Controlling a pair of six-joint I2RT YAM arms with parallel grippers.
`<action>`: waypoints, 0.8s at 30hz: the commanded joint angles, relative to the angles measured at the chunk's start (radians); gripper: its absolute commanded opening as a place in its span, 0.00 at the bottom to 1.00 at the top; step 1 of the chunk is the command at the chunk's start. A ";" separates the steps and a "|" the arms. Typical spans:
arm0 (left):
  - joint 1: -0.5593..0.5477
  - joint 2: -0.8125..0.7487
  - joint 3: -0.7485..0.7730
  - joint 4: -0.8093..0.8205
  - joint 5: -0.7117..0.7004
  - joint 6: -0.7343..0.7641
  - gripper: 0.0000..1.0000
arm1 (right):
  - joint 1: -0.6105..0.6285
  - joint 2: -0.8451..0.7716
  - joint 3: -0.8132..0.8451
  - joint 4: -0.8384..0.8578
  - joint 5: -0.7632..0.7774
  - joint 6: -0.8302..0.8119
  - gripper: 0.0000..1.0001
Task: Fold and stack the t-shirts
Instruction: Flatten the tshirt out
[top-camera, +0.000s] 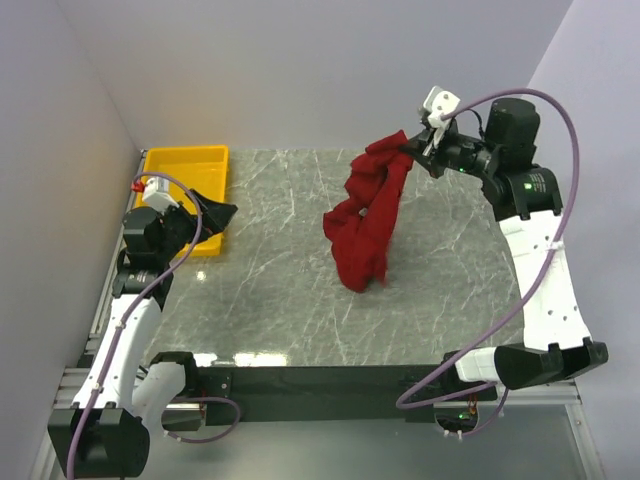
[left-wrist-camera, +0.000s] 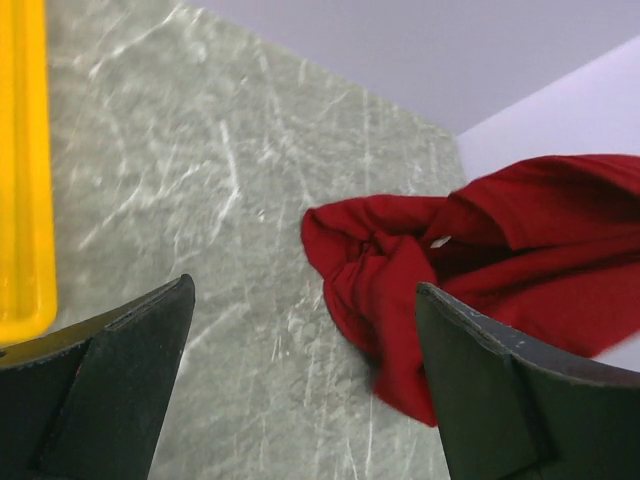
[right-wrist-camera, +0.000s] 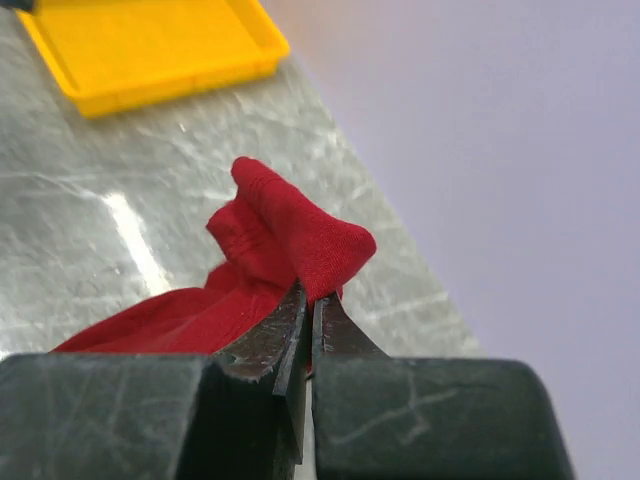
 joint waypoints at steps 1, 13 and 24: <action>-0.002 -0.032 0.018 0.149 0.089 0.064 0.97 | -0.005 -0.013 0.056 -0.037 -0.127 -0.024 0.00; -0.334 0.228 0.044 0.529 0.251 0.360 0.97 | -0.001 -0.105 -0.071 -0.038 -0.239 0.044 0.00; -0.539 0.607 0.211 0.712 0.177 0.494 0.92 | -0.001 -0.148 -0.079 -0.031 -0.263 0.102 0.00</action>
